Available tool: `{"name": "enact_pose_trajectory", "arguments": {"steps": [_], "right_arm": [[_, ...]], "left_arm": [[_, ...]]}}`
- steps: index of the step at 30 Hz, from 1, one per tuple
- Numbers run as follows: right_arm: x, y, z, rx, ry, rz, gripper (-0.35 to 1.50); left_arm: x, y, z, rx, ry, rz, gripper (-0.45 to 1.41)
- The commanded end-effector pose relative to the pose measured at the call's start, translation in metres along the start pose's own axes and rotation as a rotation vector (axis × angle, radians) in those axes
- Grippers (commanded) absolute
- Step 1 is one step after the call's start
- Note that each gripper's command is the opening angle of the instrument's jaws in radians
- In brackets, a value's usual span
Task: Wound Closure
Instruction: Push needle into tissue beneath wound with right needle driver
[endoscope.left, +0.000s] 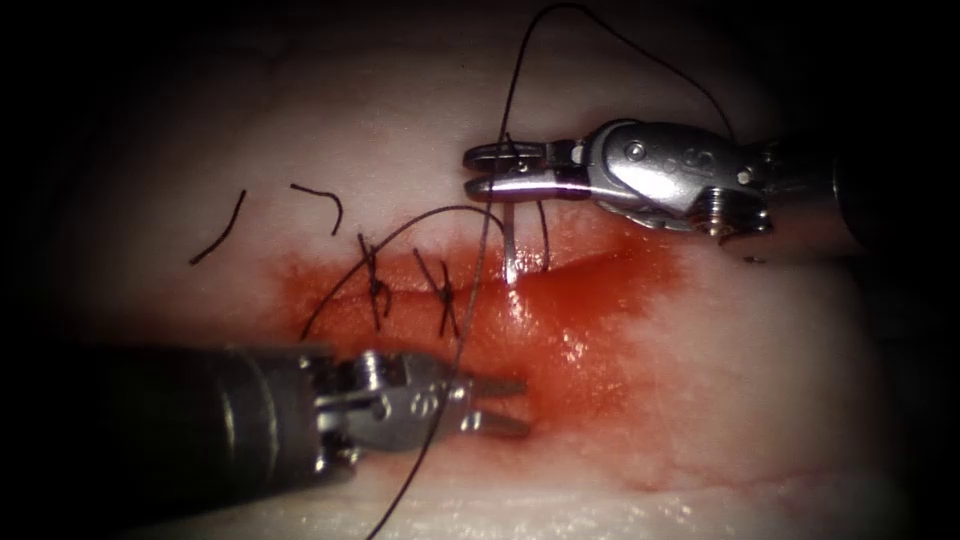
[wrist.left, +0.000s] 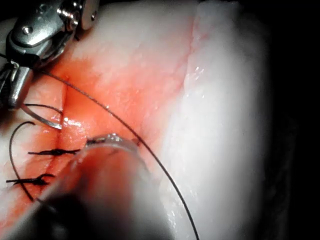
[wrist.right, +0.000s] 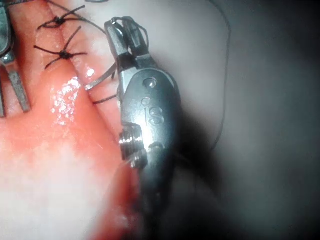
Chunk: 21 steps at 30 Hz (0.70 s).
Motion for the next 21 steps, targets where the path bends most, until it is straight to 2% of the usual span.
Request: {"name": "enact_pose_trajectory", "arguments": {"steps": [1, 8, 14, 21], "right_arm": [[-0.0005, 0.0, 0.0007, 0.01, -0.005, 0.003, -0.35], [-0.0006, -0.0004, 0.0009, 0.056, -0.023, 0.04, -0.35], [-0.0006, -0.0009, 0.0011, 0.091, -0.024, 0.137, -0.35], [-0.0004, -0.0009, 0.0011, 0.092, -0.026, 0.221, -0.35]], "left_arm": [[0.0, -0.0001, 0.0005, -0.002, 0.001, 0.003, 0.02], [-0.0001, -0.0005, 0.0, -0.014, 0.006, -0.001, 0.02], [-0.0001, -0.0006, 0.0002, -0.011, 0.005, -0.002, 0.02], [-0.0002, -0.0006, 0.0003, -0.01, 0.005, -0.006, 0.04]]}}
